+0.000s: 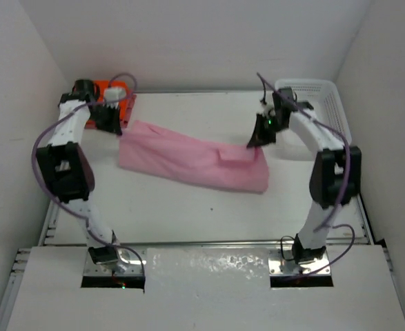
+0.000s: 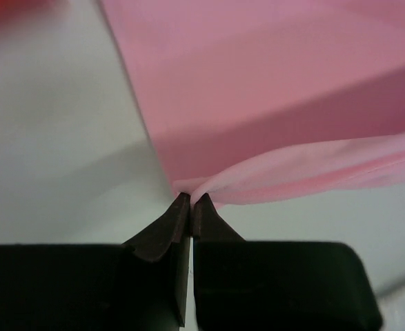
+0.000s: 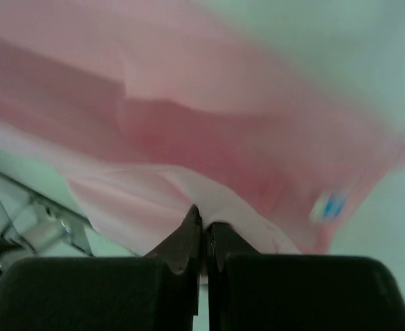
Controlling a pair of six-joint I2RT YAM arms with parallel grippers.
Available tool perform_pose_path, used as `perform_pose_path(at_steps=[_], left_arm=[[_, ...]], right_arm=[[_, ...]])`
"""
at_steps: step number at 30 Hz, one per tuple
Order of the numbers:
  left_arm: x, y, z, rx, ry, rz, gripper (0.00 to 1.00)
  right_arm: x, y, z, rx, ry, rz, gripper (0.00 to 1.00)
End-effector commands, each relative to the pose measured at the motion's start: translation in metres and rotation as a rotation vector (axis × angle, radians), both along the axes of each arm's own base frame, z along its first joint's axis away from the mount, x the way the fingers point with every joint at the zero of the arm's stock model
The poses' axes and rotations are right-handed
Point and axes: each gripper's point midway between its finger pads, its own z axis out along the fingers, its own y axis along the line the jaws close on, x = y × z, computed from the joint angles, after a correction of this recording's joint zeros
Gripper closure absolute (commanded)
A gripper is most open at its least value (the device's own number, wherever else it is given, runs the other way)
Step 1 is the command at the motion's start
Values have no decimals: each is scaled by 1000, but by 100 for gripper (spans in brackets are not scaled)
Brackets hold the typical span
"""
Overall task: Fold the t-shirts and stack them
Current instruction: Flatten out the tshirt
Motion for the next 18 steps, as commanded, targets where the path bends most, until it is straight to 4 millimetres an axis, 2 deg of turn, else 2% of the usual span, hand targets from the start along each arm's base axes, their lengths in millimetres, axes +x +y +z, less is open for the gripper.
perform_pose_path(at_steps=[1, 2, 3, 4, 5, 6, 7, 8, 9, 10, 11, 13, 14, 15, 16, 17, 18], left_arm=[[162, -7, 95, -44, -367, 122, 100], [198, -7, 181, -42, -592, 140, 100], [214, -8, 210, -80, -665, 198, 100], [228, -3, 238, -72, -767, 224, 100], [230, -7, 250, -66, -819, 222, 100], [240, -5, 283, -77, -962, 238, 100], [218, -11, 325, -93, -1066, 228, 100], [216, -15, 304, -100, -1035, 221, 100], [207, -19, 321, -78, -1089, 207, 100], [204, -32, 317, -75, -1074, 171, 100], [201, -39, 307, -73, -1046, 143, 100], [190, -52, 291, -87, -995, 88, 100], [188, -54, 268, -89, -938, 84, 100], [180, -55, 261, -86, -917, 73, 100], [176, -55, 236, -81, -857, 74, 100], [172, -54, 224, -71, -823, 66, 100], [161, -50, 211, -35, -776, 61, 100]], right_arm=[[173, -2, 89, -38, -311, -21, 100], [206, -11, 116, -4, -371, -95, 100], [241, -9, 215, 131, -642, -129, 100], [257, -8, 237, 297, -623, -255, 100], [258, -30, 279, 382, -696, -319, 100], [273, -37, 273, 422, -752, -356, 100], [268, -44, 286, 432, -815, -393, 100], [245, -51, 328, 413, -933, -407, 100], [245, -59, 317, 344, -940, -427, 100], [242, -58, 320, 331, -939, -411, 100], [239, -58, 314, 313, -901, -399, 100], [235, -57, 297, 278, -861, -369, 100], [232, -56, 268, 253, -787, -369, 100], [223, -57, 265, 241, -783, -363, 100], [216, -56, 227, 218, -717, -347, 100], [207, -55, 213, 210, -691, -332, 100], [193, -54, 214, 193, -704, -306, 100]])
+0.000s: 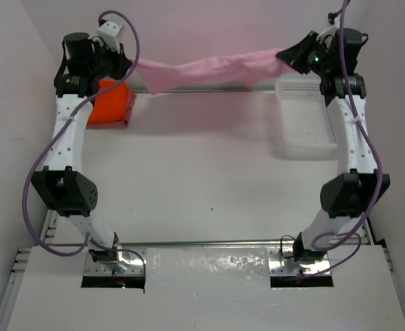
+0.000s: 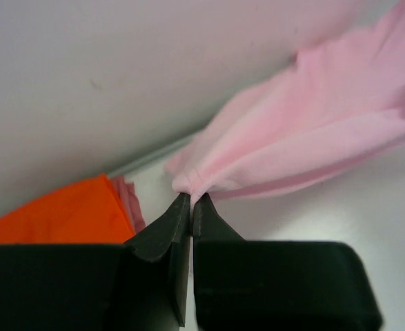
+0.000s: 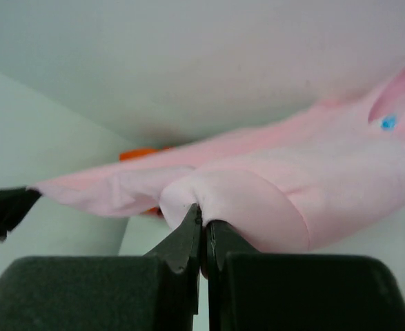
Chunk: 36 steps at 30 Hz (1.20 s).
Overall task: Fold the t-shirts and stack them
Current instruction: Flatten out the tshirt
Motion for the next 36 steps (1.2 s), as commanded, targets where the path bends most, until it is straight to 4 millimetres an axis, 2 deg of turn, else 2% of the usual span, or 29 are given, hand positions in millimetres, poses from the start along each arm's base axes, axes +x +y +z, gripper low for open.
perform_pose_path(at_steps=[1, 2, 3, 4, 5, 6, 7, 8, 9, 10, 13, 14, 16, 17, 19, 20, 22, 25, 28, 31, 34, 35, 36], left_arm=[[-12, 16, -83, 66, 221, 20, 100], [-21, 17, -107, 88, 286, 14, 100], [-35, 20, -120, 133, 335, 1, 100], [-44, 25, -134, 164, 376, 11, 100], [-59, 27, -166, 187, 453, 3, 100], [-73, 30, -176, 238, 479, -20, 100], [-93, 33, -209, 268, 565, -33, 100], [-105, 37, -225, 306, 608, -48, 100], [-120, 42, -238, 337, 659, -42, 100], [-144, 47, -269, 375, 755, -65, 100], [-182, 64, -311, 463, 885, -43, 100], [-206, 66, -334, 481, 959, -69, 100], [-223, 69, -351, 500, 1007, -80, 100], [-238, 69, -364, 504, 1044, -90, 100], [-251, 68, -371, 506, 1073, -101, 100], [-263, 67, -375, 496, 1097, -113, 100], [-272, 65, -376, 491, 1108, -119, 100], [-279, 62, -368, 477, 1108, -122, 100], [-269, 57, -355, 441, 1068, -116, 100], [-251, 57, -348, 422, 1011, -79, 98], [-240, 63, -339, 389, 990, -60, 77], [-235, 71, -335, 343, 980, -35, 62], [-229, 78, -329, 318, 967, -7, 60]], right_arm=[[-15, 6, -112, -68, 234, 53, 100], [-32, 7, -153, -77, 326, 66, 100], [-44, 7, -166, -89, 351, 76, 100], [-60, 7, -170, -119, 346, 92, 100], [-84, 8, -211, -121, 440, 107, 100], [-97, 9, -223, -127, 466, 117, 100], [-114, 10, -226, -147, 463, 130, 100], [-139, 10, -259, -148, 549, 143, 100], [-153, 10, -269, -158, 572, 152, 100], [-179, 10, -289, -157, 631, 157, 100], [-219, 11, -320, -169, 713, 171, 100], [-243, 12, -339, -168, 769, 181, 100], [-265, 9, -358, -196, 825, 182, 100], [-282, 9, -372, -194, 863, 187, 100], [-303, 9, -390, -195, 911, 185, 100], [-309, 9, -394, -191, 920, 179, 100], [-321, 11, -404, -184, 934, 181, 100], [-325, 13, -401, -168, 917, 179, 100], [-318, 13, -392, -173, 887, 180, 100], [-317, 13, -392, -178, 893, 185, 100], [-321, 14, -394, -173, 897, 192, 100], [-320, 14, -394, -173, 893, 192, 100], [-319, 14, -393, -172, 890, 192, 100]])
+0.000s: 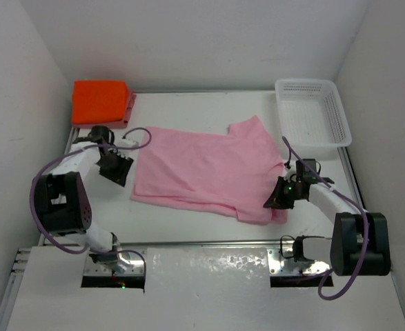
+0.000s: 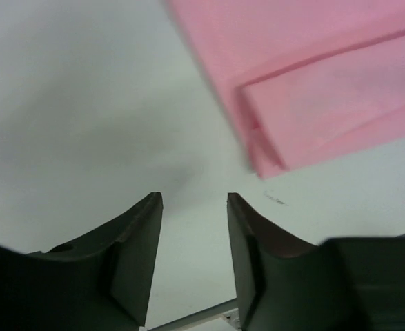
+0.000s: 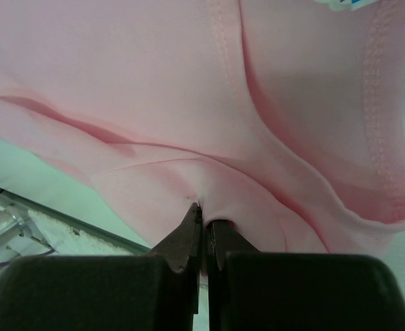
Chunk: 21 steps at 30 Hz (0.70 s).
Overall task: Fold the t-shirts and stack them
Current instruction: Flatten out the tshirt
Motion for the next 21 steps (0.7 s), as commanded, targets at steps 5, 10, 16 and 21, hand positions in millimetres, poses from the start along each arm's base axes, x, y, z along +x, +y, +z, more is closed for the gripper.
perform_pose_path(at_steps=[5, 10, 16, 21], left_arm=[[62, 35, 68, -50, -296, 81, 59], [17, -35, 51, -49, -367, -462, 57], [13, -44, 22, -34, -382, -622, 52], [7, -57, 3, -16, -381, -784, 51]], right_arm=[[17, -4, 6, -21, -70, 3, 100], [18, -3, 4, -16, -63, 2, 100], [19, 0, 3, 2, -58, 0, 100], [18, -1, 2, 0, -51, 2, 100]])
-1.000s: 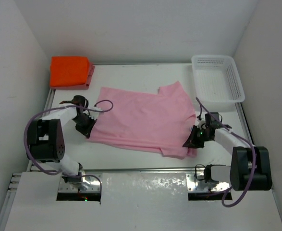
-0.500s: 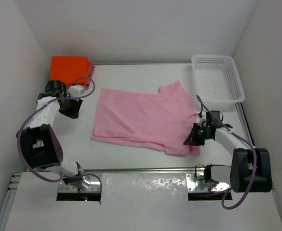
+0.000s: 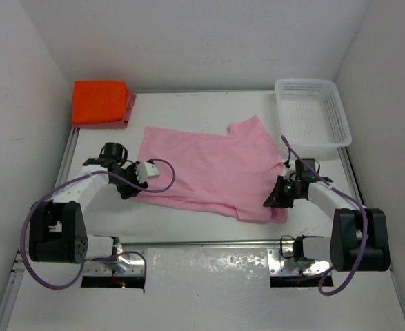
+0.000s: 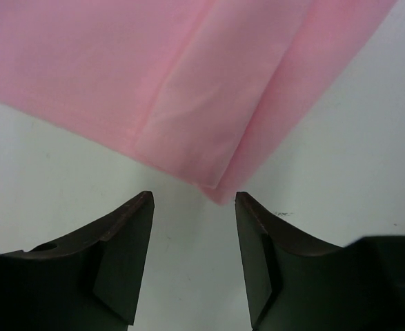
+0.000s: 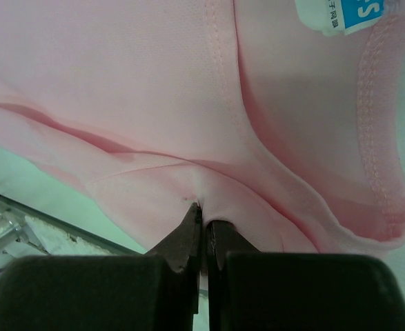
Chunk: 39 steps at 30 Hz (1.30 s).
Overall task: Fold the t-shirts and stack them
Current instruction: Flatten out the tshirt
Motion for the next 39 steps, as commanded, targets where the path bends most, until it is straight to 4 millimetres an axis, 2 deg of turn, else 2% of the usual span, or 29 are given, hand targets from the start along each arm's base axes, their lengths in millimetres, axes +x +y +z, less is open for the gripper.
perform_pose_path(at_steps=[1, 4, 8, 12, 16, 20, 23, 27, 28, 30, 31, 32, 35, 37, 39], left_arm=[[17, -19, 4, -8, -100, -183, 51], [18, -30, 0, -1, -105, -222, 51], [14, -26, -15, 47, -76, -241, 51], [-7, -17, -30, 92, 31, -275, 52], [2, -14, -31, 112, 11, -239, 53], [21, -14, -24, 123, -66, -163, 62], [21, -21, -17, 87, -51, -166, 63], [22, -21, -14, 92, -47, -180, 63], [16, -20, -14, 96, -26, -200, 62], [11, -26, -8, 71, -2, -240, 58], [-2, -26, -5, 62, 45, -278, 55], [-4, -32, 1, 33, 48, -301, 54], [15, -39, 26, -27, -32, -260, 55], [22, -36, 25, -10, -55, -247, 57], [18, -29, 15, 28, -33, -251, 59]], right_arm=[[12, 1, 7, 8, -42, 4, 100], [12, 2, 6, 14, -38, -1, 100], [13, 2, 7, 16, -40, -5, 100], [13, 2, 6, 14, -37, -7, 100], [14, 3, 6, 20, -31, -5, 100], [14, 4, 7, 28, -35, -5, 100], [12, 3, 7, 25, -33, 0, 100], [12, 3, 6, 24, -31, 2, 100], [11, 3, 6, 24, -30, 2, 100], [12, 3, 7, 21, -33, 5, 100], [12, 3, 8, 21, -31, 7, 100], [11, 3, 8, 19, -31, 12, 100], [12, 2, 7, 16, -29, 11, 100], [12, 2, 7, 16, -31, 9, 100], [13, 2, 8, 18, -33, 10, 100]])
